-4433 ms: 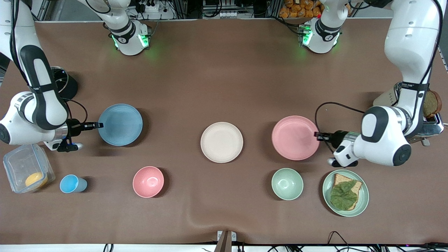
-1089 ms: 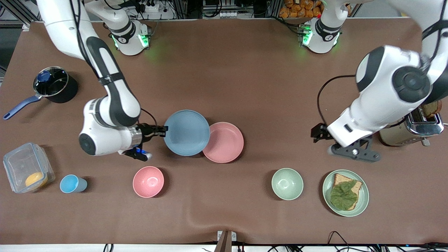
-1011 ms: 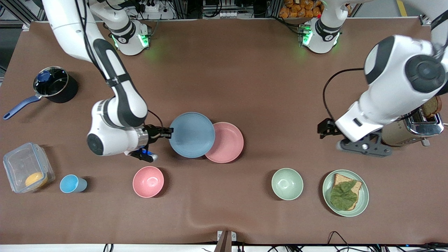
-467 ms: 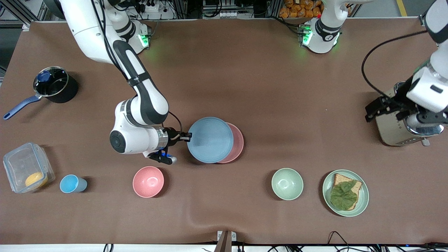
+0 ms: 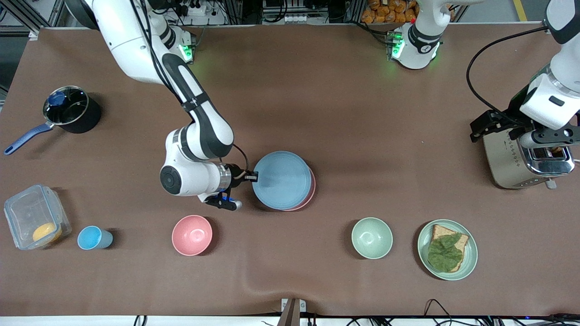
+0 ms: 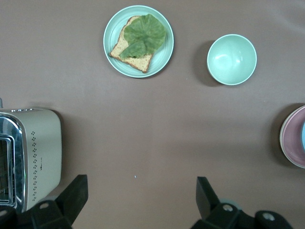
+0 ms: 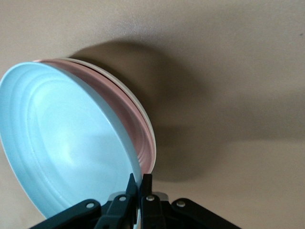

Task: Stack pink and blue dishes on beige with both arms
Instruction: 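Lower the blue plate onto the stack and open the right gripper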

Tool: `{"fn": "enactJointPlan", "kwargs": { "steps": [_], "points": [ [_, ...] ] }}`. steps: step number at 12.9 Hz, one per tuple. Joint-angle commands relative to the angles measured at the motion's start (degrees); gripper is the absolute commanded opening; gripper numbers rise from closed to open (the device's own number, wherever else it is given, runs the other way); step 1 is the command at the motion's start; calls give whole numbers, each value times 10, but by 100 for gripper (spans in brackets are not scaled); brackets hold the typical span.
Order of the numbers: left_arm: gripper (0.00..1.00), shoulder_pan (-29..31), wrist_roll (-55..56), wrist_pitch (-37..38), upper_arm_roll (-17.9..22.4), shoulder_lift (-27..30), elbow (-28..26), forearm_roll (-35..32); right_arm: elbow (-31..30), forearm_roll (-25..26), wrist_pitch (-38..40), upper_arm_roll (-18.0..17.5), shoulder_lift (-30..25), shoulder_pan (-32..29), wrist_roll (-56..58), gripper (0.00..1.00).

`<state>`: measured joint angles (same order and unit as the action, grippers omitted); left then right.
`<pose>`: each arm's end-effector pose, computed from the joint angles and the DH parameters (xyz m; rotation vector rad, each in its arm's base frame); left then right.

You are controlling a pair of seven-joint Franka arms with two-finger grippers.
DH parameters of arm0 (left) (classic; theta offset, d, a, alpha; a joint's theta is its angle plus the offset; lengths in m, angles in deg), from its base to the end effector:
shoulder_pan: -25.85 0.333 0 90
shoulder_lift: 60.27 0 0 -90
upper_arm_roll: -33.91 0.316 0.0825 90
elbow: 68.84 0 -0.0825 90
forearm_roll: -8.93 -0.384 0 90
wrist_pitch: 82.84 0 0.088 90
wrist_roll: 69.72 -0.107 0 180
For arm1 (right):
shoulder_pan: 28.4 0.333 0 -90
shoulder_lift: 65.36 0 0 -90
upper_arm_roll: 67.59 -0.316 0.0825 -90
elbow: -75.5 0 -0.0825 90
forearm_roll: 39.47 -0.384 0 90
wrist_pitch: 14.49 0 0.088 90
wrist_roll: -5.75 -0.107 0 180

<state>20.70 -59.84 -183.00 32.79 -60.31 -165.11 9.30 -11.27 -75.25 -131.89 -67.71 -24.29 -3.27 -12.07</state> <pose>0.5650 -0.0627 0.5879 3.1225 0.0998 0.1026 0.6170 0.3260 0.2336 -2.6594 0.2894 0.4889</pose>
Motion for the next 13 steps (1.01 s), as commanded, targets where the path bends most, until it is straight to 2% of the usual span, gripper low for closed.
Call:
{"fn": "enactJointPlan", "kwargs": {
  "steps": [1, 4, 5, 6, 7, 9, 13],
  "points": [
    [100, -8, 2, 20, 5, 3, 6, -5, 25, -12, -6, 5, 18, 6, -8, 0],
    [100, -6, 1, 20, 7, -1, 9, -5, 31, -26, -18, 5, 27, 10, -8, 3],
    [100, 0, 1, 20, 7, -3, 10, -5, 35, -31, -18, 5, 29, 10, -8, 11],
    [100, 5, 1, 20, 7, -3, 11, -5, 35, -31, -18, 5, 29, 11, -9, 61],
    [100, 11, 1, 20, 7, -3, 14, -5, 35, -31, -18, 5, 28, 12, -8, 100],
    [100, 17, -1, 20, 7, -10, 22, -5, 37, -29, -18, 5, 26, 23, -7, 100],
    [100, 15, 0, 21, 5, -17, 21, -2, 54, -19, 1, 9, 13, -5, 2, 100]
  ]
}}
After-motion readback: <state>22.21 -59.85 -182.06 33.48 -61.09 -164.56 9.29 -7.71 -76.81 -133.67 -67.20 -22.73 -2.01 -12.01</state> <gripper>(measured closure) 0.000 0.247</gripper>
